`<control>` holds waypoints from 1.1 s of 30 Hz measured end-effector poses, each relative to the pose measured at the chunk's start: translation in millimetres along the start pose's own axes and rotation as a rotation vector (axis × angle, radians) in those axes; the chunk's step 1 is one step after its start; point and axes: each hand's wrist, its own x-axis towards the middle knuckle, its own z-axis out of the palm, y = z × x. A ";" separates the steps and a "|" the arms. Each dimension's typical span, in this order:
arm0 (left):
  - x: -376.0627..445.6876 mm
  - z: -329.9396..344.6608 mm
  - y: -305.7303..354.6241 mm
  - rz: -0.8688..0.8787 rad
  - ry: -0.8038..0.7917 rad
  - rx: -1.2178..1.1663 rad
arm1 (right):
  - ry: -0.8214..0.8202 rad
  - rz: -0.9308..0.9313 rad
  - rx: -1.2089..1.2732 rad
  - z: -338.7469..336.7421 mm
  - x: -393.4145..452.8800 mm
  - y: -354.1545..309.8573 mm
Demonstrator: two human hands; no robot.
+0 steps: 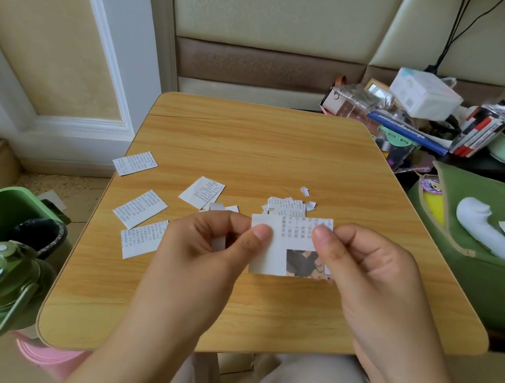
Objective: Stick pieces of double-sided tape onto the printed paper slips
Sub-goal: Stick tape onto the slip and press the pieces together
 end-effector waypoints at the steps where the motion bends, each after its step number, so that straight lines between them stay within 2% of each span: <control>1: 0.1 -0.1 -0.5 0.001 -0.007 0.001 | 0.001 0.006 0.004 -0.1 0.3 0.5; 4: 2.4 -1.7 -3.5 0.074 0.030 0.075 | 0.007 0.081 0.069 0.6 2.3 -2.7; 6: 4.9 -5.8 -6.8 0.202 0.073 0.217 | 0.019 0.173 0.161 -1.2 4.7 -4.9; 9: 7.5 -12.9 -4.7 0.476 -0.005 0.462 | 0.014 0.274 0.226 -4.8 8.2 -7.0; 12: 8.7 -12.6 -8.1 0.579 -0.077 0.488 | -0.037 0.317 0.250 -2.3 8.1 -8.4; 14: 7.7 -8.9 -4.1 0.526 -0.031 0.417 | -0.056 0.324 0.271 0.4 7.9 -6.3; 17: 5.5 -3.5 0.4 0.214 0.061 0.116 | -0.003 0.219 0.236 0.2 8.0 -0.6; 20: 5.2 -3.6 -0.6 0.025 0.006 -0.019 | -0.078 0.073 0.131 1.4 4.7 -2.0; 22: 4.7 -2.3 -0.3 -0.017 -0.023 -0.060 | -0.089 0.041 0.080 2.2 2.7 -4.4; 27: 1.0 -1.2 2.0 -0.019 -0.019 -0.031 | 0.033 -0.056 -0.071 6.7 1.8 -6.1; 33: -2.0 0.4 3.0 0.034 0.017 0.011 | 0.126 -0.029 -0.100 10.8 -2.3 -9.2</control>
